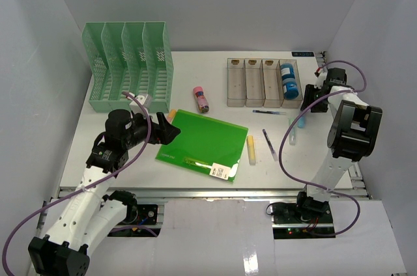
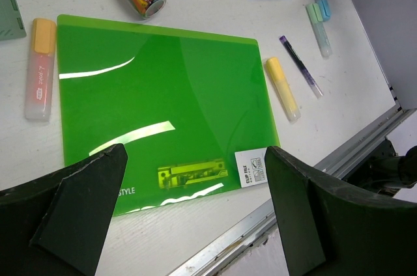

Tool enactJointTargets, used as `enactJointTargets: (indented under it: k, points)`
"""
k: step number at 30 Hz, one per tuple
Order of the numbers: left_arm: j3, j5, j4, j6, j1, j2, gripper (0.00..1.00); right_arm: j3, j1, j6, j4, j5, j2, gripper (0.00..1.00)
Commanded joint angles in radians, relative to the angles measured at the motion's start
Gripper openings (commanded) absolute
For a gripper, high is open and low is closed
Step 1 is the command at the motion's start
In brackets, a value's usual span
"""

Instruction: Organize the desk

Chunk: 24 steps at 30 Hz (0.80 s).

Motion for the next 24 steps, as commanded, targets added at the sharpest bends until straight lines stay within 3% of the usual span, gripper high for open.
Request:
enactJointTargets:
  k: [1,8,12,16,24]
  points:
    - [-0.01,0.015,0.007,0.006,0.0,-0.012,0.98,0.067,0.021,0.001,-0.065,0.008,0.032,0.53]
    - [-0.01,0.015,0.006,0.006,0.0,-0.016,0.98,0.029,0.037,-0.016,-0.078,0.021,0.021,0.5]
    - [-0.007,0.018,0.006,0.008,0.0,-0.018,0.98,0.028,0.042,-0.012,-0.094,0.035,0.027,0.39]
    - [-0.009,0.02,0.007,0.008,0.0,-0.021,0.98,0.029,0.049,-0.004,-0.116,0.053,0.048,0.36]
    - [-0.01,0.023,0.007,0.006,0.0,-0.032,0.98,-0.013,0.054,-0.01,-0.117,0.085,0.059,0.39]
